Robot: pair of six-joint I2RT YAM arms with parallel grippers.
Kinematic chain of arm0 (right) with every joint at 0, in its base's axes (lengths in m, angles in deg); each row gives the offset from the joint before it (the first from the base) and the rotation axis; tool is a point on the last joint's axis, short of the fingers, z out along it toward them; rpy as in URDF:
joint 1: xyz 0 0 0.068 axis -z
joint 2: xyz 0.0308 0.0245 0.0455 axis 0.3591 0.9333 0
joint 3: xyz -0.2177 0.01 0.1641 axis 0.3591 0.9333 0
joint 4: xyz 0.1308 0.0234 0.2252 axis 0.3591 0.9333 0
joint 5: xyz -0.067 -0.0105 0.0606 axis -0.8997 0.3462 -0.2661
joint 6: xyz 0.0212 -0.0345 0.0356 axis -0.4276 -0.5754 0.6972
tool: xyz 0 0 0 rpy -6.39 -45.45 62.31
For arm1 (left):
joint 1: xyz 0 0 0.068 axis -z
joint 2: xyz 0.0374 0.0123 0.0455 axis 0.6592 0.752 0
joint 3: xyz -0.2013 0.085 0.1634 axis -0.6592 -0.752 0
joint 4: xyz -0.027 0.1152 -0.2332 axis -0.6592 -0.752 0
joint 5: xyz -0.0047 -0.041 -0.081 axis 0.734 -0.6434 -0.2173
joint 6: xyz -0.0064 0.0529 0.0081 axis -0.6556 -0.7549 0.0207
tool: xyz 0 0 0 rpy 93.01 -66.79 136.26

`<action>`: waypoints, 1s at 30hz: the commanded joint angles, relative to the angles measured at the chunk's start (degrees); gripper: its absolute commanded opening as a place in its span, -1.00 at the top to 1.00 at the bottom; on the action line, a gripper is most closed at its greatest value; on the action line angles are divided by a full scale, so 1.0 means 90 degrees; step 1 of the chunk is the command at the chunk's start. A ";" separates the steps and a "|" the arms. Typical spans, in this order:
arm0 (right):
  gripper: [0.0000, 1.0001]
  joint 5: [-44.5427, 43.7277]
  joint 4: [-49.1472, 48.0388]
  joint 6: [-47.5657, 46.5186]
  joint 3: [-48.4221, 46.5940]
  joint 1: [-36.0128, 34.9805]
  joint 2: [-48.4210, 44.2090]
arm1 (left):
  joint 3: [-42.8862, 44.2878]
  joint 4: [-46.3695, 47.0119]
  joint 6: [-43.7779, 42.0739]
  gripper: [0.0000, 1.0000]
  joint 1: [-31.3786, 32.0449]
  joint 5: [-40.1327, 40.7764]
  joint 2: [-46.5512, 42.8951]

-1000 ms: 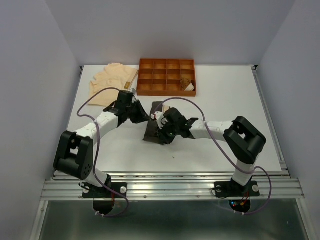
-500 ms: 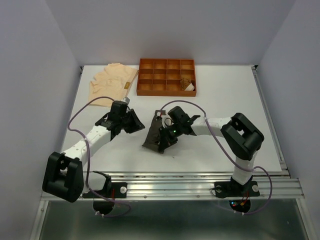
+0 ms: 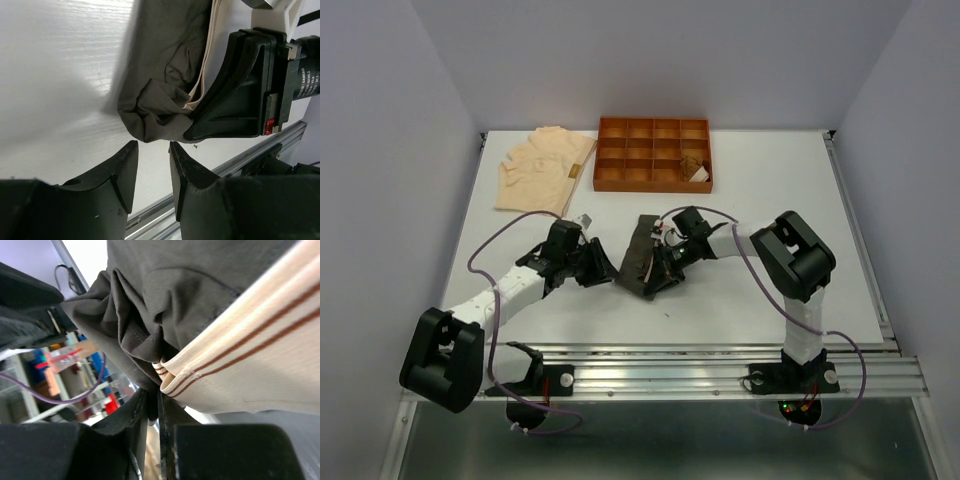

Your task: Roll the underwear

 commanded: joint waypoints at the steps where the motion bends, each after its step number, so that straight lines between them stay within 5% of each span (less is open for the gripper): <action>1: 0.99 0.0399 -0.0253 0.0501 -0.0201 0.0078 0.0098 | -0.0062 0.0787 -0.0066 0.15 0.0128 -0.0335 0.0204; 4: 0.99 0.0458 -0.0243 0.0657 -0.0210 0.0205 0.0156 | -0.0169 0.1461 0.0041 0.02 0.0128 -0.0648 0.0273; 19: 0.99 0.0438 -0.0243 0.1028 -0.0396 0.0508 0.0527 | 0.0143 0.0974 -0.0232 0.02 0.0157 0.0045 0.0878; 30: 0.99 0.0517 -0.0233 0.0901 -0.0435 0.0508 0.0654 | 0.0446 0.2017 -0.0076 0.01 0.0157 -0.0355 0.1582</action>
